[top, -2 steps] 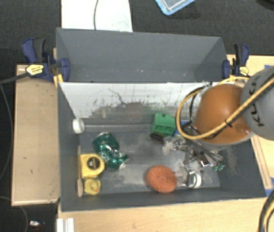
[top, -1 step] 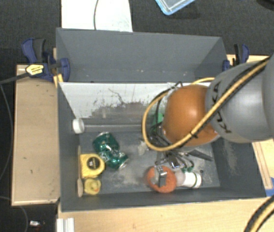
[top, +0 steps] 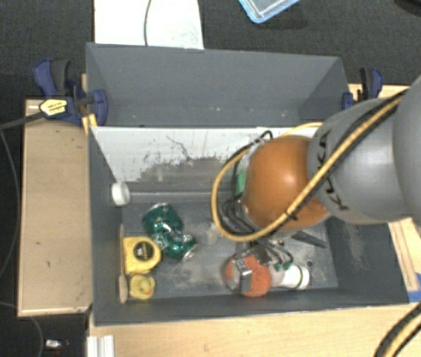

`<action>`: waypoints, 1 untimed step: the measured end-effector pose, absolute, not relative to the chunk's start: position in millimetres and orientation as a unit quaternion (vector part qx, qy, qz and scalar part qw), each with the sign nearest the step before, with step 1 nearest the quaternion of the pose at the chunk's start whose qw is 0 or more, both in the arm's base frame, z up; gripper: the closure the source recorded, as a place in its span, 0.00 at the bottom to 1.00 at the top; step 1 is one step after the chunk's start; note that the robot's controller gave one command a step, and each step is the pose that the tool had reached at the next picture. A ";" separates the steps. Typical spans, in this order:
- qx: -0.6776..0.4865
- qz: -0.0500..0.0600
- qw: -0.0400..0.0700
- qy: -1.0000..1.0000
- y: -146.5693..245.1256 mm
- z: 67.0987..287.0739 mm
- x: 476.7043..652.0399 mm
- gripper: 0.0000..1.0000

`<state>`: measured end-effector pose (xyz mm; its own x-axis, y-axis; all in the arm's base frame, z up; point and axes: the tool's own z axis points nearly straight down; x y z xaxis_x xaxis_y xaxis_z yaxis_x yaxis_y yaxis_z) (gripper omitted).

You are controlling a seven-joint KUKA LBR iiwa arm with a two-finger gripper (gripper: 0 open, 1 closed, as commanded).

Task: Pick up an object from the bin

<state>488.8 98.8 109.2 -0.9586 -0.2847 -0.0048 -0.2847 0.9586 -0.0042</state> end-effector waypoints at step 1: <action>-0.103 0.000 0.004 0.995 86.9 107.3 484.0 0.00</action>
Offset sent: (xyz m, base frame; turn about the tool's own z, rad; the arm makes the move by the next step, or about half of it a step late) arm 0.0187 -0.0899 0.0029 0.0240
